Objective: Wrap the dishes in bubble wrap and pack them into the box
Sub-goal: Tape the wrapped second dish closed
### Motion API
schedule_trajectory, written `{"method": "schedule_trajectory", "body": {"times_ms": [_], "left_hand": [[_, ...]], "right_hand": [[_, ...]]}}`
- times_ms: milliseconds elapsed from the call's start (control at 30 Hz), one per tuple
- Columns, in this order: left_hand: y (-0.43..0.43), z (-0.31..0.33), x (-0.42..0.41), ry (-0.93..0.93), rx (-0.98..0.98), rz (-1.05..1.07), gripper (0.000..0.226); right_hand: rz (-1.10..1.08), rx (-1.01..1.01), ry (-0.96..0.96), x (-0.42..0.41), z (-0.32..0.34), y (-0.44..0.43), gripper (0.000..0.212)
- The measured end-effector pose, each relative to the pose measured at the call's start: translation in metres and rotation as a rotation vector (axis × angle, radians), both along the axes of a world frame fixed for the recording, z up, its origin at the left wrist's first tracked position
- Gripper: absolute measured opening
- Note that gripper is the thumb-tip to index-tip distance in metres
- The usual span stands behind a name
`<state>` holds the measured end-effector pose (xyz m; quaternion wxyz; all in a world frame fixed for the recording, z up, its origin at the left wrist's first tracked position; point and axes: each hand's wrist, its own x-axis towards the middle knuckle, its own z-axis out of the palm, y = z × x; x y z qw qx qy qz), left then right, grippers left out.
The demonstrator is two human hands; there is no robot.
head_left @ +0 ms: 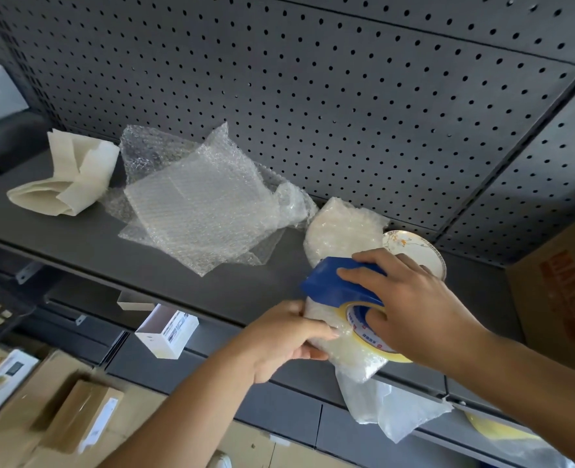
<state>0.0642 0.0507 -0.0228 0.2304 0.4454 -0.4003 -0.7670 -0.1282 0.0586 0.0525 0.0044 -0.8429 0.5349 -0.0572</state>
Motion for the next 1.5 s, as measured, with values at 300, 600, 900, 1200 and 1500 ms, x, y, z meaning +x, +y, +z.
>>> {"method": "schedule_trajectory", "body": {"times_ms": [300, 600, 900, 1200, 1500], "left_hand": [[-0.006, -0.001, 0.004, 0.187, 0.19, -0.016, 0.046], [0.002, -0.007, -0.005, 0.341, 0.226, 0.071, 0.039], [0.01, -0.015, -0.031, 0.156, 0.113, 0.434, 0.022], [0.002, -0.02, -0.037, 0.102, 0.127, 0.554, 0.02], [-0.009, -0.015, -0.036, 0.097, 0.147, 0.608, 0.026]], "right_hand": [[-0.026, 0.097, -0.154, -0.013, -0.001, -0.01, 0.057], [-0.037, 0.153, -0.218, -0.012, -0.005, -0.02, 0.059], [-0.017, 0.259, -0.098, -0.015, 0.013, -0.034, 0.048], [-0.036, 0.262, -0.011, -0.002, 0.026, -0.045, 0.042], [0.024, 0.265, 0.164, 0.019, 0.044, -0.056, 0.039]]}}
